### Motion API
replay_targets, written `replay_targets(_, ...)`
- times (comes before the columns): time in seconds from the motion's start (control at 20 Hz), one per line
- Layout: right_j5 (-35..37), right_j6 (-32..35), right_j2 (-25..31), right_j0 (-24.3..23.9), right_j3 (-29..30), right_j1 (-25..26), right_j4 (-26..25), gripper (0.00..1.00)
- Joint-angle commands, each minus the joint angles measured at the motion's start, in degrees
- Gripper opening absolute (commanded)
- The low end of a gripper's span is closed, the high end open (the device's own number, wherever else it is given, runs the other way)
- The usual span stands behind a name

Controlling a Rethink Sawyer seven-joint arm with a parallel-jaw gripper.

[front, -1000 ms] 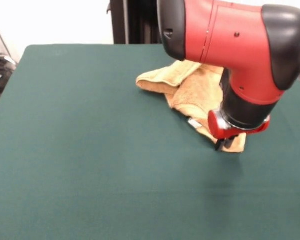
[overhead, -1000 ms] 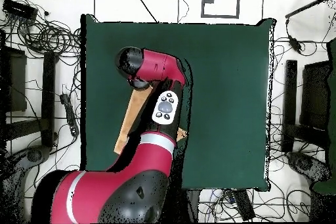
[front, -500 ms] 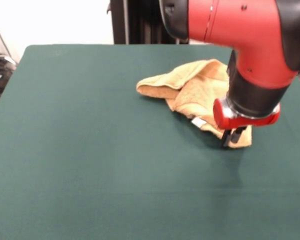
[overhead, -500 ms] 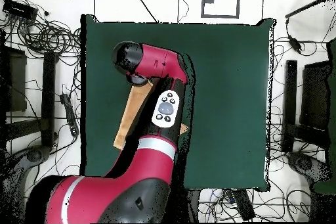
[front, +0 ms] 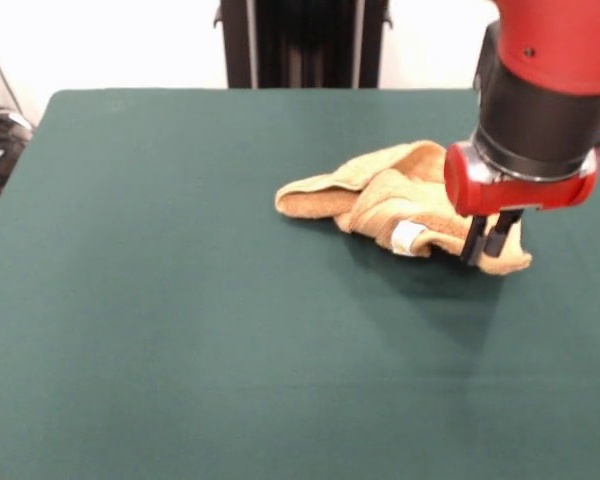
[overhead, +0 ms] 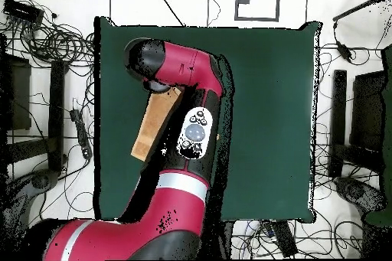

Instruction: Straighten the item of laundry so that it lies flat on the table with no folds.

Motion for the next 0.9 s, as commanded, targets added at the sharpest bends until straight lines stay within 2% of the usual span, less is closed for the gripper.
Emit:
replay_targets(0.05, -3.4, 16.0, 5.6, 0.1, 6.1, 0.5, 1.3, 0.00)
replay_targets(0.2, -9.2, 15.3, 6.4, -0.4, 6.2, 3.2, 0.6, 0.00)
replay_targets(0.3, -14.7, 16.3, 8.3, -0.6, 10.2, 3.3, 1.8, 0.00)
replay_targets(0.9, -18.2, 14.9, 8.6, -1.0, 9.2, 6.1, 1.1, 0.00)
